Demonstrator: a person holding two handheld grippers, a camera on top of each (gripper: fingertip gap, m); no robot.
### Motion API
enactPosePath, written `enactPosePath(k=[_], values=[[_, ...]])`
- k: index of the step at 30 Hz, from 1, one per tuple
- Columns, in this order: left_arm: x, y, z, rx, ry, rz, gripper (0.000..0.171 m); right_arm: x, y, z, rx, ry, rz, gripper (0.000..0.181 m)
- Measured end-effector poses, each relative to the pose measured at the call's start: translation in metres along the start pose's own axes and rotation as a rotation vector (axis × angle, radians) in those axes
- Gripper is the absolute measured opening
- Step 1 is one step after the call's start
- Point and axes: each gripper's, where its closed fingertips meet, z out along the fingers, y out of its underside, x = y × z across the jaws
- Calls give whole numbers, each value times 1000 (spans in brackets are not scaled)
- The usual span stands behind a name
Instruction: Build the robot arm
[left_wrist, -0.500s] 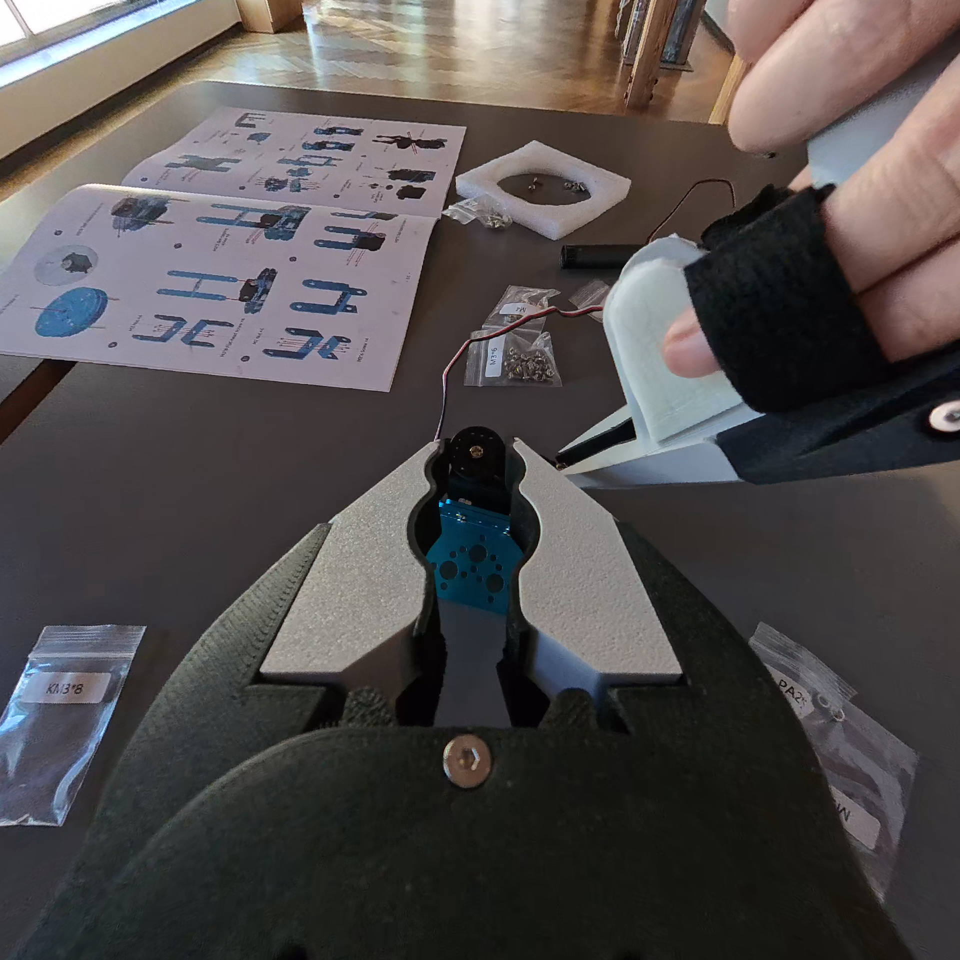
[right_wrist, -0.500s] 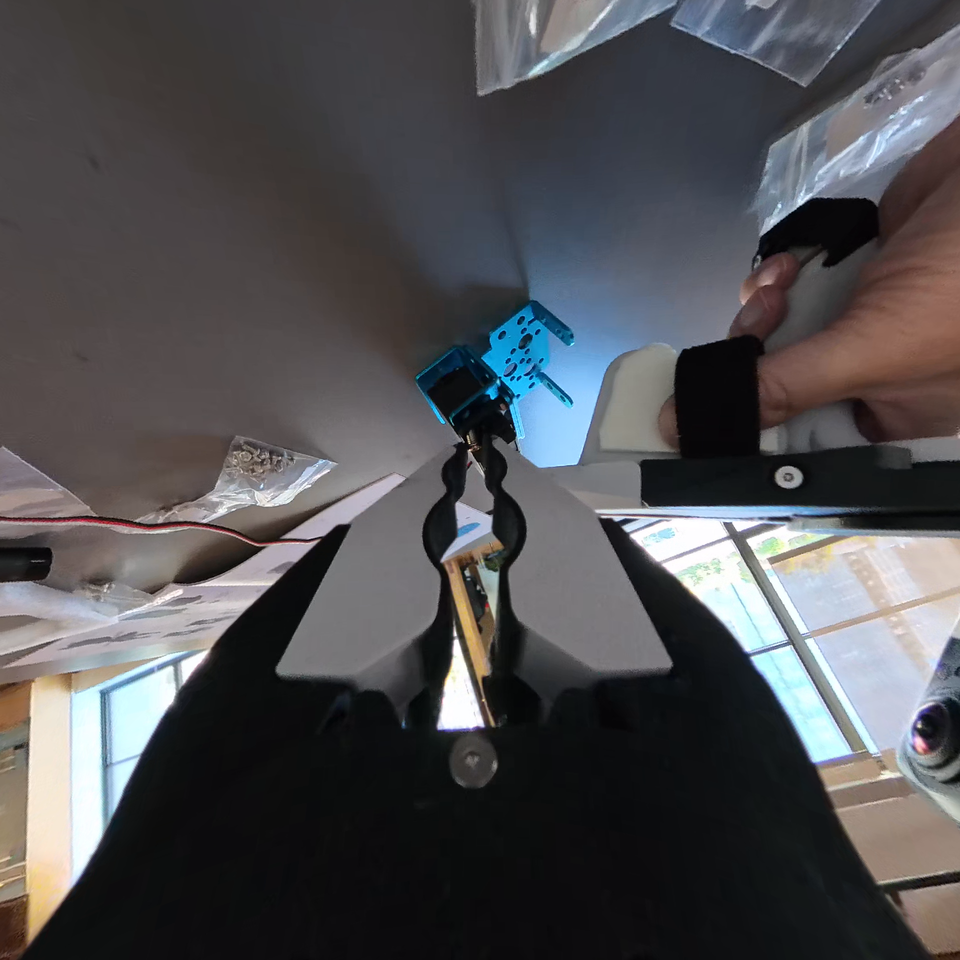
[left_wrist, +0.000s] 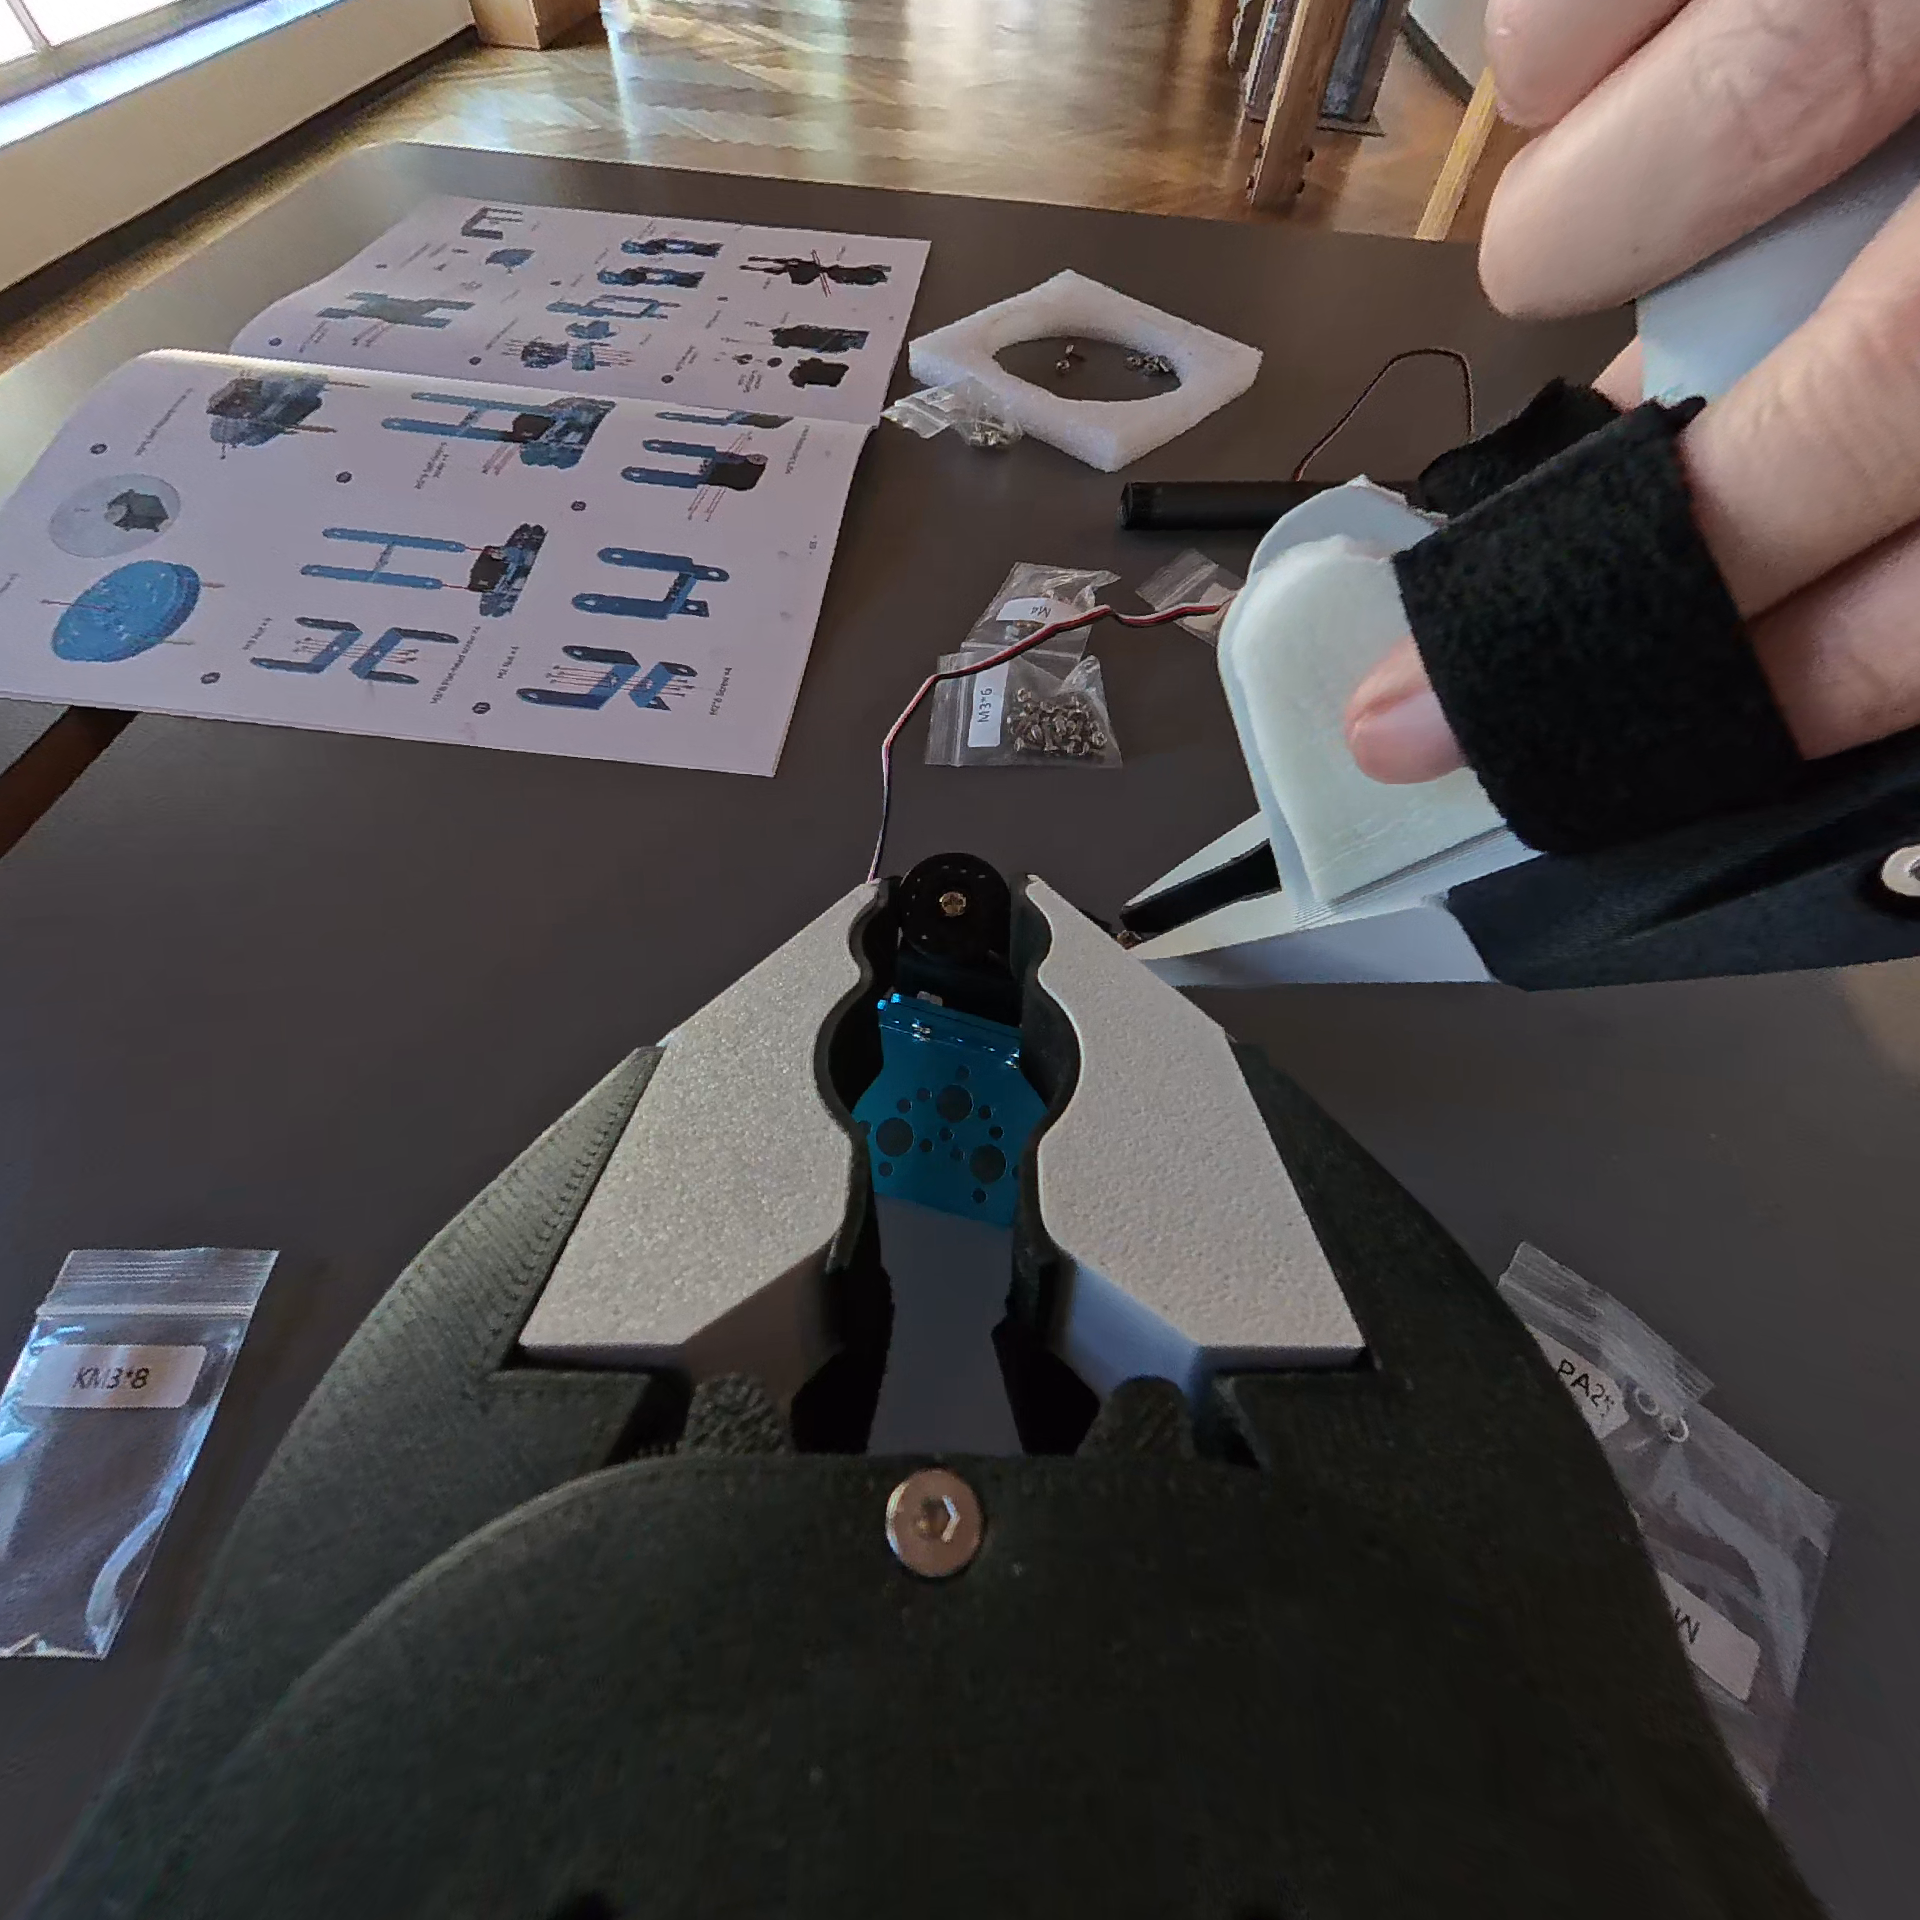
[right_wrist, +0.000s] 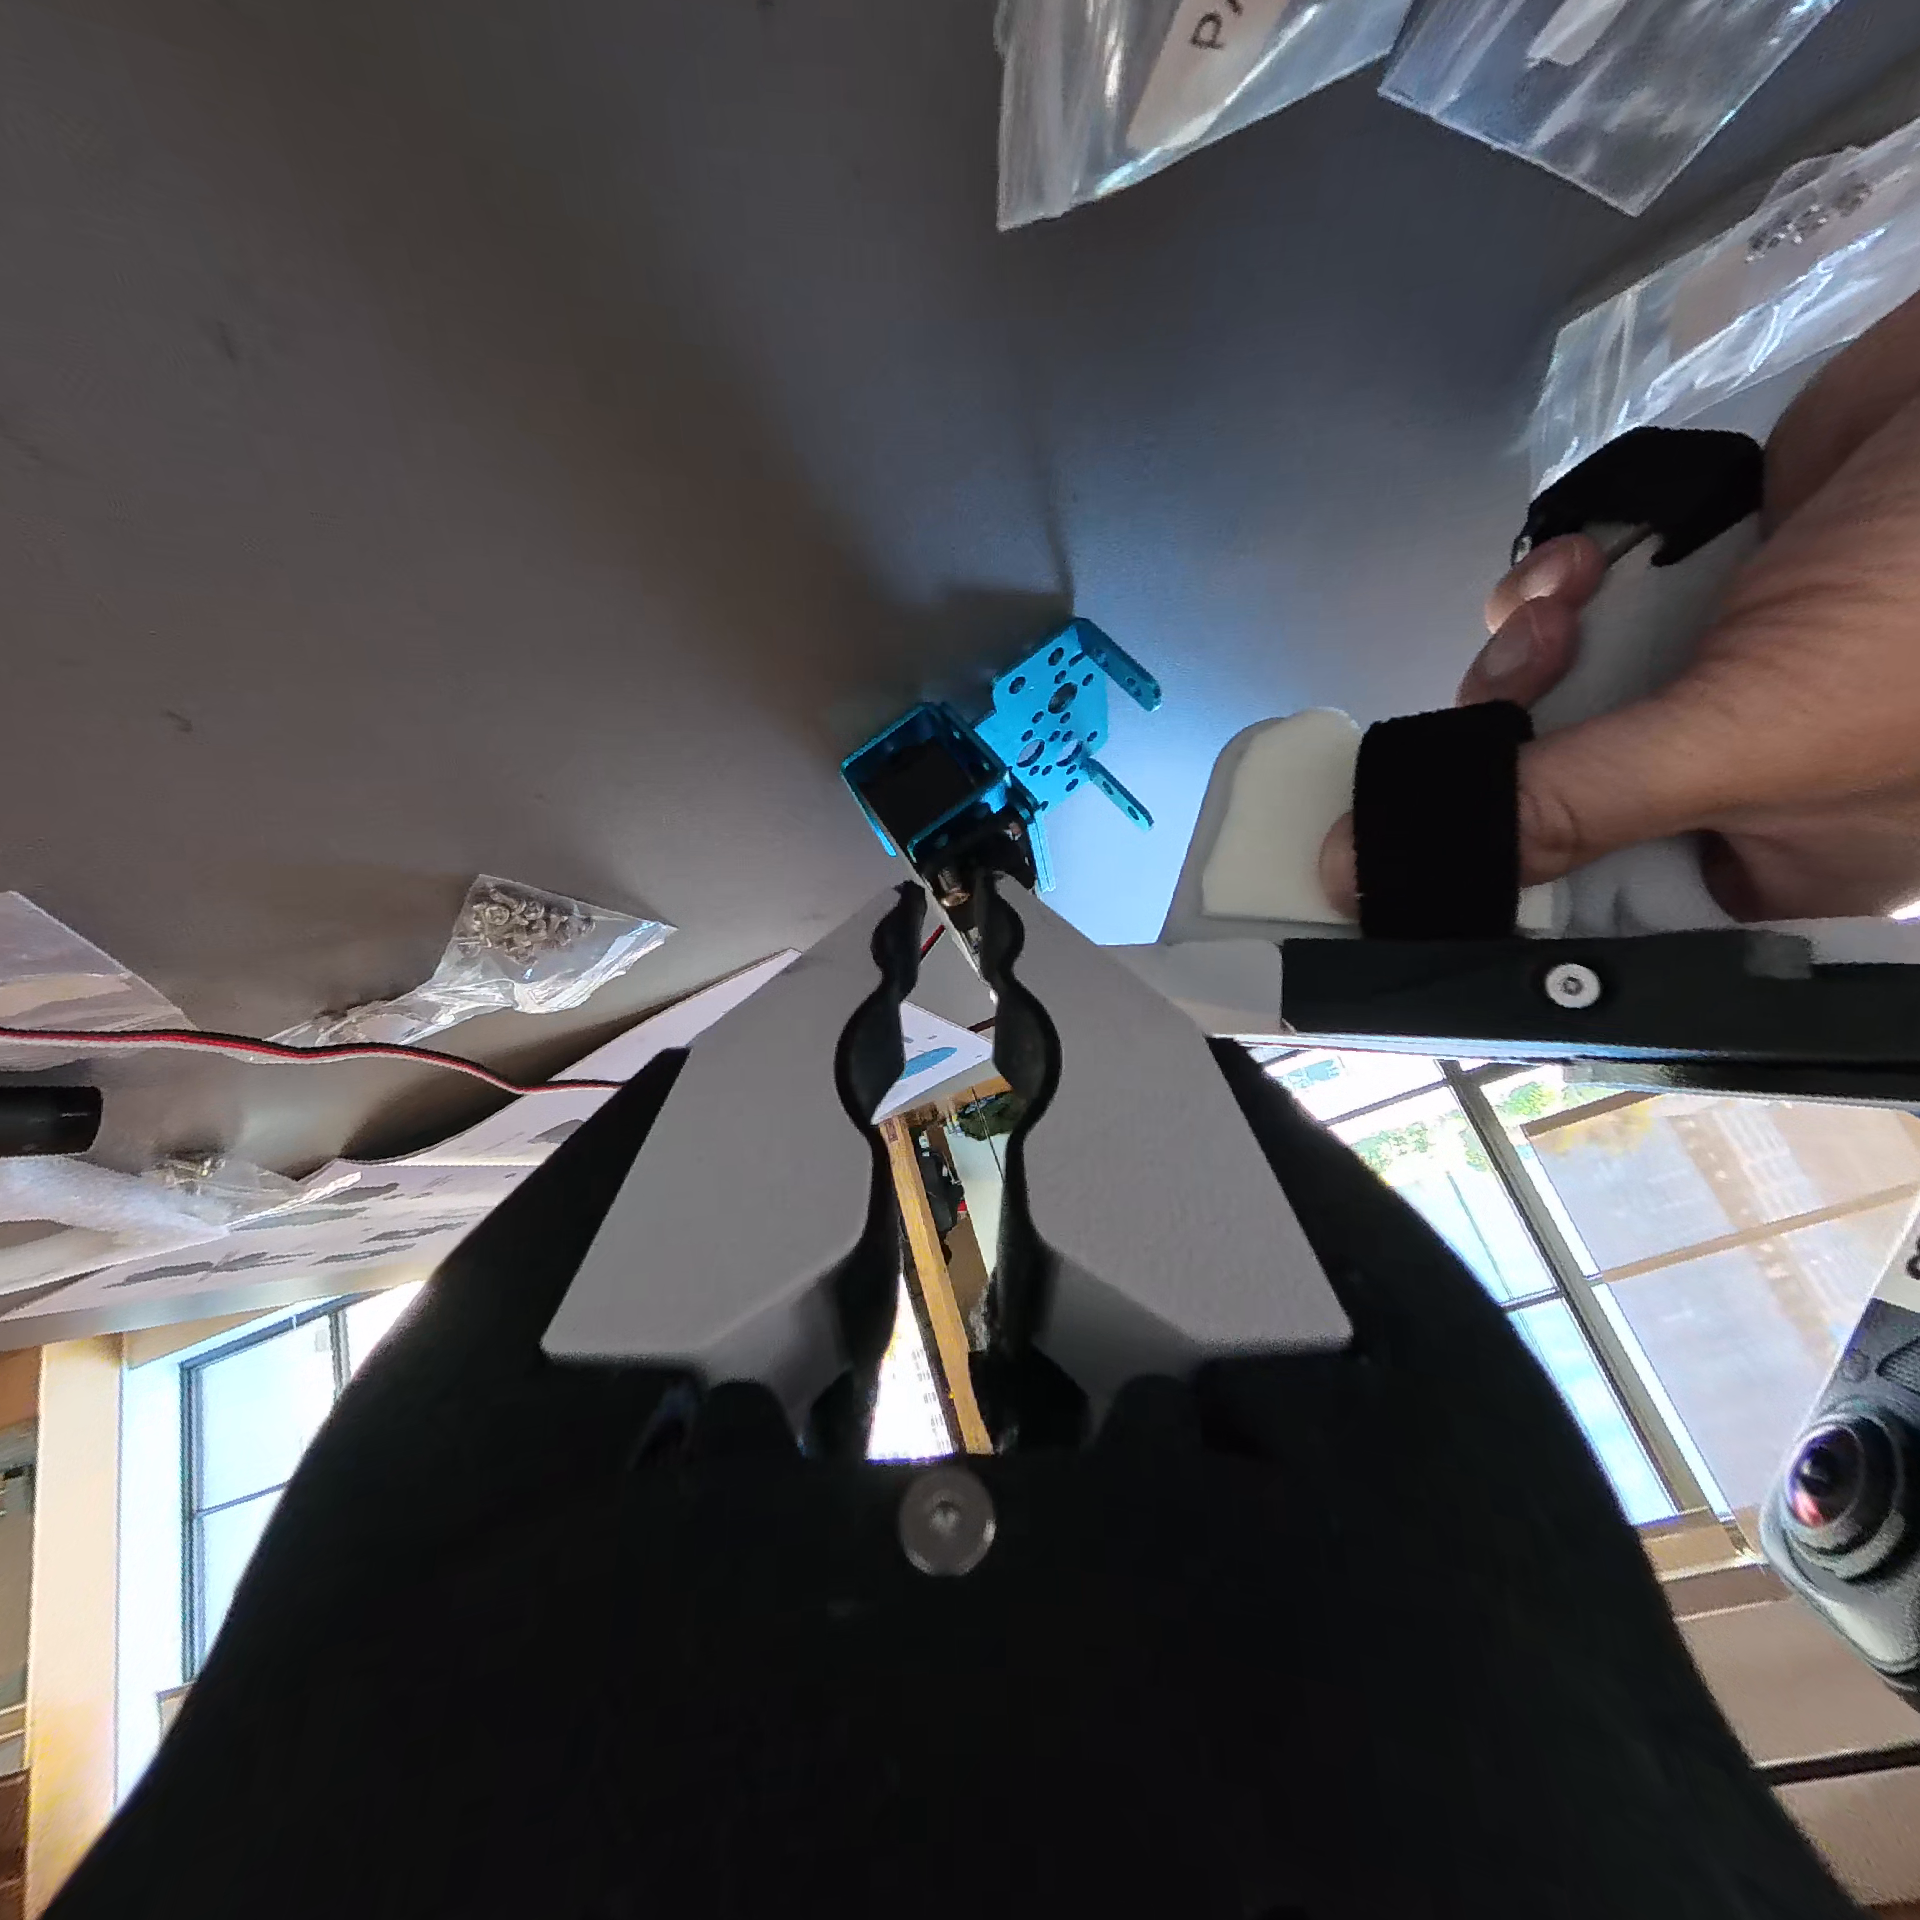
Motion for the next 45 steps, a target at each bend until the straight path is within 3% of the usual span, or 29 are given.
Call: enactPosePath(k=[23,27,31,34,36,39,43,45], values=[[1,0,0,5,10,-10,21,2,12,-6,27,8,159,23],[1,0,-1,9,15,-10,21,10,28,-21,77,82,413,24],[-1,0,-3,18,14,-17,20,18,22,-35,342,155,978,24],[-2,-1,-4,27,16,-26,21,13,16,-32,599,100,1477,24],[-2,-1,-4,28,19,-32,21,9,16,-29,737,100,1677,23],[-3,0,-4,28,19,-32,21,7,9,-30,841,193,1704,23],[-4,1,-4,26,18,-31,21,-6,1,-3,666,219,1651,21],[-4,2,-4,22,11,-26,21,-3,-2,2,665,256,1641,20]])
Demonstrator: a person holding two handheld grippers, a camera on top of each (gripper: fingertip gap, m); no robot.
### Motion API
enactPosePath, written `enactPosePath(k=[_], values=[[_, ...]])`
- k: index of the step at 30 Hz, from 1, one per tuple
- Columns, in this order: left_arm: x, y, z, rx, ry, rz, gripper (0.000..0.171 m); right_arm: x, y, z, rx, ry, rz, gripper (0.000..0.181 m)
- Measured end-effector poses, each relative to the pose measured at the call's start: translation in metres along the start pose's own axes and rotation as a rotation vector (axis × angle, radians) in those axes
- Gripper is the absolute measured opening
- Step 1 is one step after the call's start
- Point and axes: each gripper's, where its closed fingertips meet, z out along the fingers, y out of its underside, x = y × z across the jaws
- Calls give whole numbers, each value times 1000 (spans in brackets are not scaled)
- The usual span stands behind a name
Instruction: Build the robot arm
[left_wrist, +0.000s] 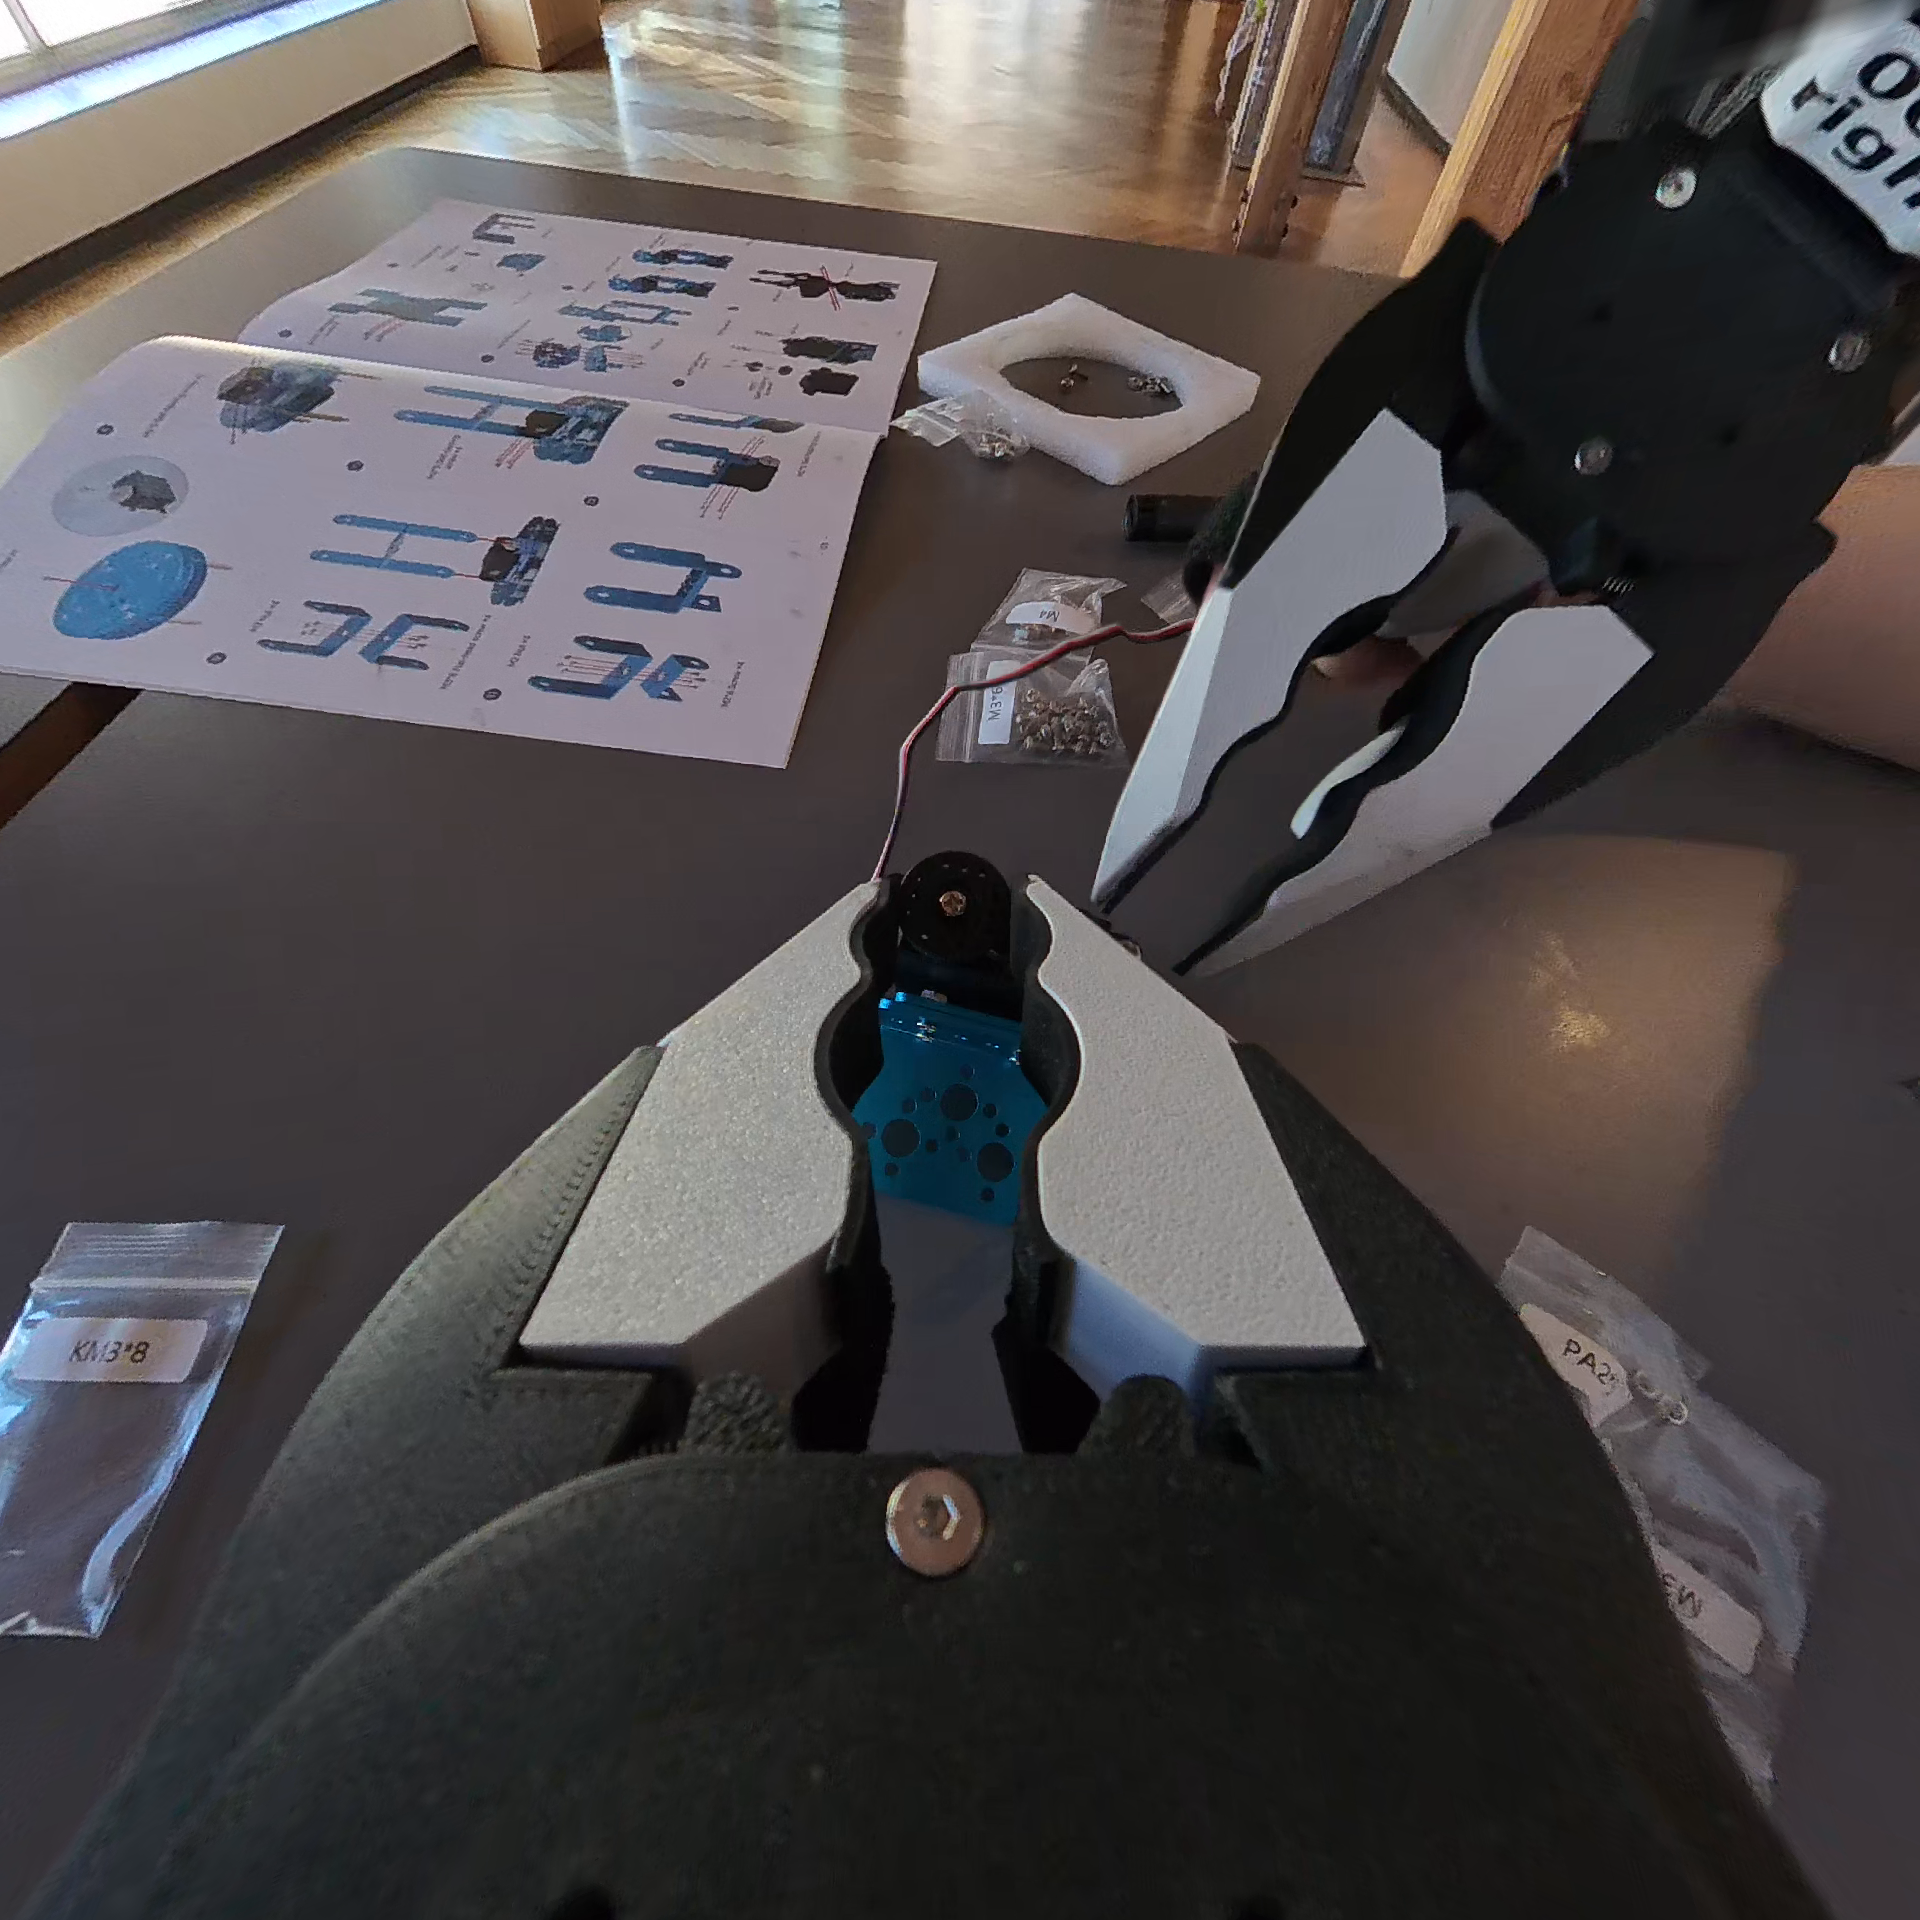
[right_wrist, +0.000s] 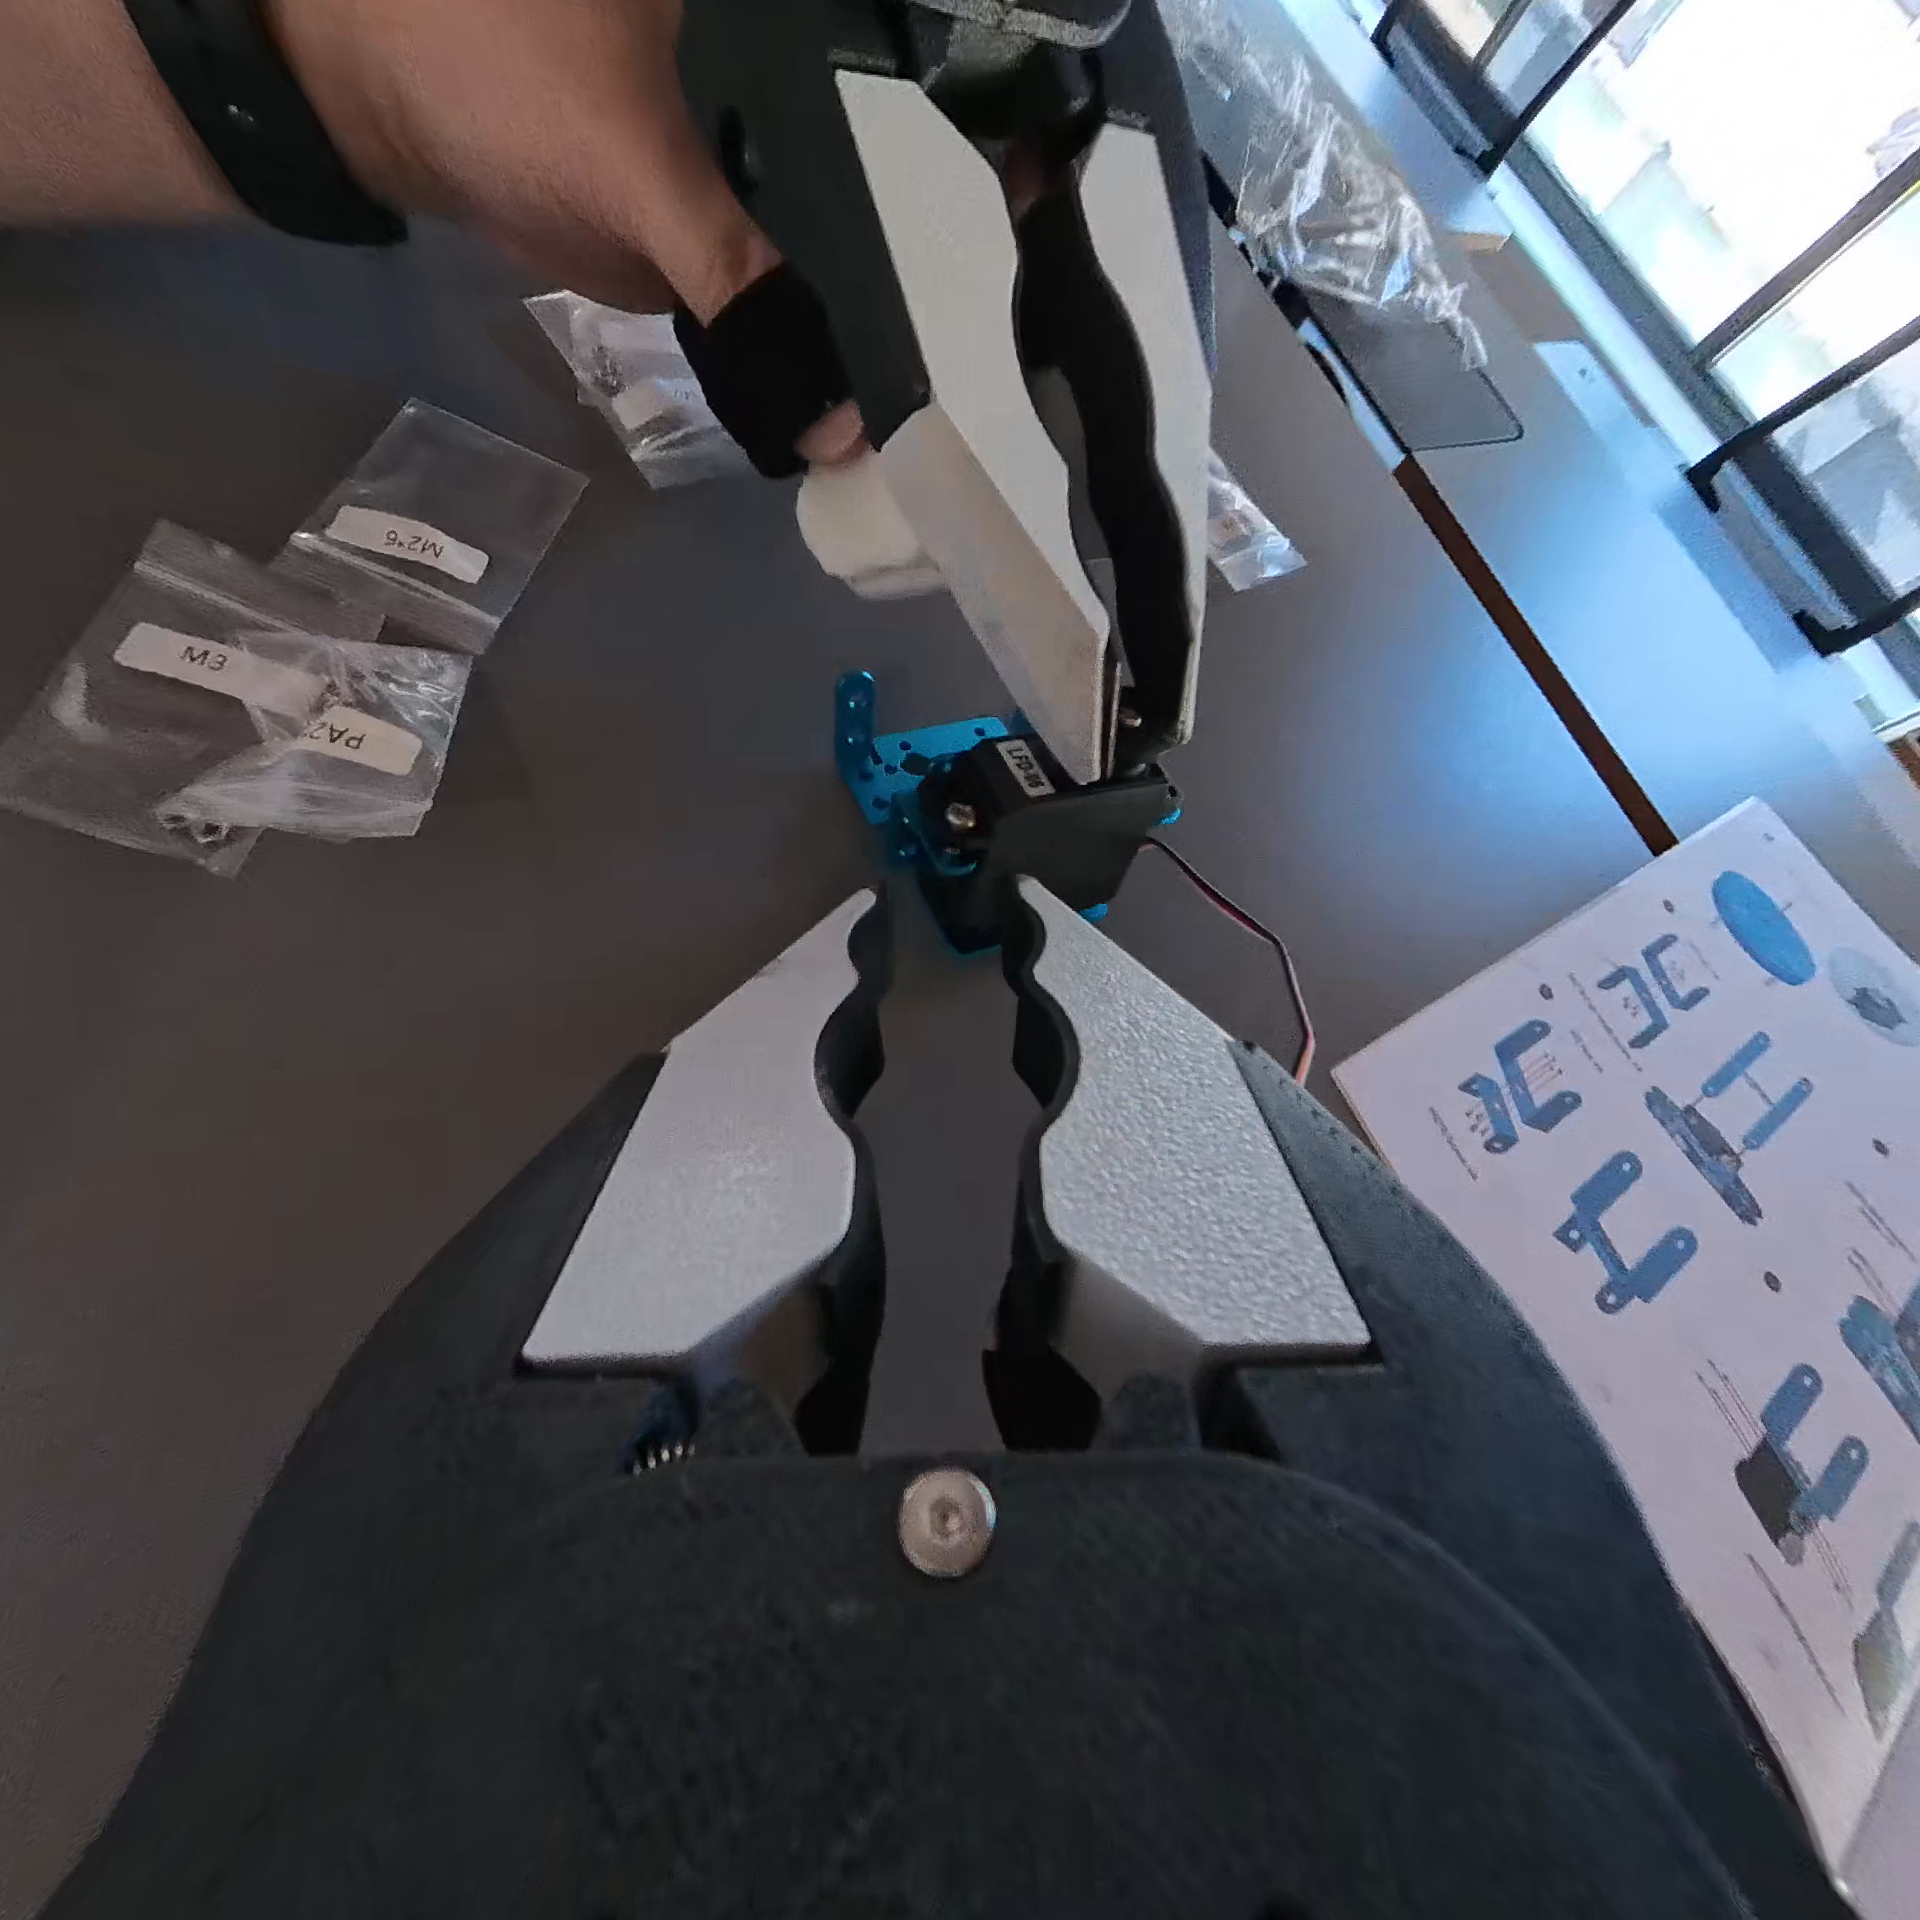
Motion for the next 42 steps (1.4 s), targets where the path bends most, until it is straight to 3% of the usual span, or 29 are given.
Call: enactPosePath(k=[11,28,36,42], values=[[-4,-2,-2,16,-4,-41,21,4,-3,4,83,114,-132,10],[-9,-4,-4,18,-20,-56,21,9,-10,1,-10,274,-518,17],[-10,-5,-7,25,-22,-59,21,6,-10,3,-21,283,-587,7],[-10,-3,-6,14,-23,-54,21,5,-12,7,-32,316,-752,4]])
